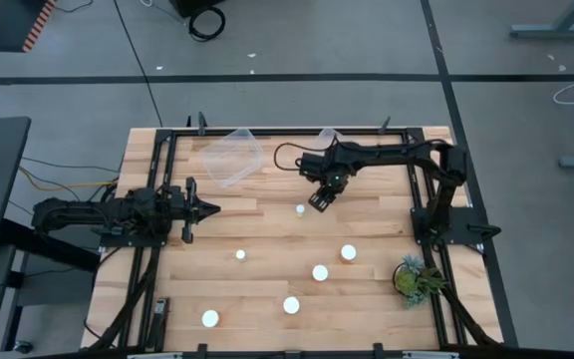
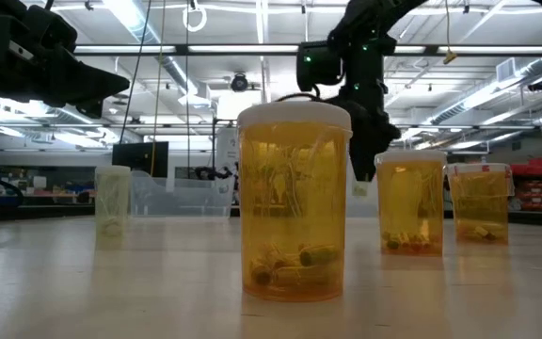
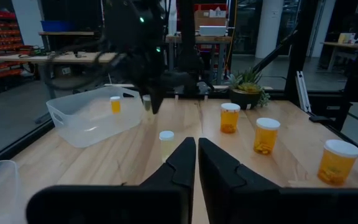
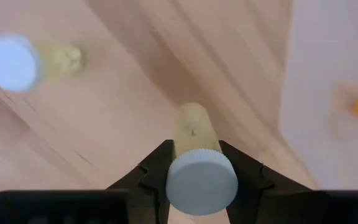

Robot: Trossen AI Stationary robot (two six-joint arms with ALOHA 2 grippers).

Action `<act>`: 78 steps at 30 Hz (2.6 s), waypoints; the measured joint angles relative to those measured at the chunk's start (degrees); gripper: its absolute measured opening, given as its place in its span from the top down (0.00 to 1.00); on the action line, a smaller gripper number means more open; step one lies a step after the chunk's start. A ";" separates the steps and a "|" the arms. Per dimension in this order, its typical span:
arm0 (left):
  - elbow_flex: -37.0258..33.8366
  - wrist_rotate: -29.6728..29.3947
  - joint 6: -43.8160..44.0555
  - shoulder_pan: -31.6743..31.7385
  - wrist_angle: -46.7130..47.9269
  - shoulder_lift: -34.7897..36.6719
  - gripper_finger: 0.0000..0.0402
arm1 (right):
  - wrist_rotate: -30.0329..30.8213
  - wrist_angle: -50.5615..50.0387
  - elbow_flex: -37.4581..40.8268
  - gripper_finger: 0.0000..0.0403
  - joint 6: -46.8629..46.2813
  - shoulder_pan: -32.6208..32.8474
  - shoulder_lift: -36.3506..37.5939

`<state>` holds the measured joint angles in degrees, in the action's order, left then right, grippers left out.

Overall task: Pick and place medicine bottles into bin by pill shape (circle, oval)
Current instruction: Put the small yellow pill bottle into the right transparent bin

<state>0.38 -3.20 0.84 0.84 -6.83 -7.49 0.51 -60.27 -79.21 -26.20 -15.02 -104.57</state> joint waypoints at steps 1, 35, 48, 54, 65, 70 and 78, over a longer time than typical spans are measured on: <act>0.02 0.02 -0.02 0.00 0.00 0.00 0.93 | 0.34 -0.57 -0.87 0.70 0.37 -0.40 0.00; 0.02 0.02 -0.02 -0.02 0.00 0.00 0.94 | 4.14 -0.89 -9.28 0.70 17.33 -21.54 0.00; 0.00 0.02 0.00 0.00 0.00 0.00 0.93 | 3.92 3.33 -3.74 0.70 21.40 -22.90 0.00; 0.00 0.02 -0.02 -0.02 0.00 0.00 0.94 | 3.92 3.42 -0.02 0.70 21.33 -24.21 0.00; 0.02 0.01 0.00 0.00 0.00 0.00 0.92 | 3.92 4.73 3.82 0.70 21.14 -24.68 0.00; 0.02 0.02 -0.02 0.00 0.00 0.00 0.93 | 3.92 4.80 3.90 0.70 20.86 -24.68 0.00; 0.02 0.02 -0.02 -0.01 0.00 0.00 0.92 | 3.92 4.80 3.88 0.64 20.86 -24.72 0.00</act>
<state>0.40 -3.18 0.82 0.83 -6.83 -7.49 4.43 -55.46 -75.33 -5.34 -39.75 -104.57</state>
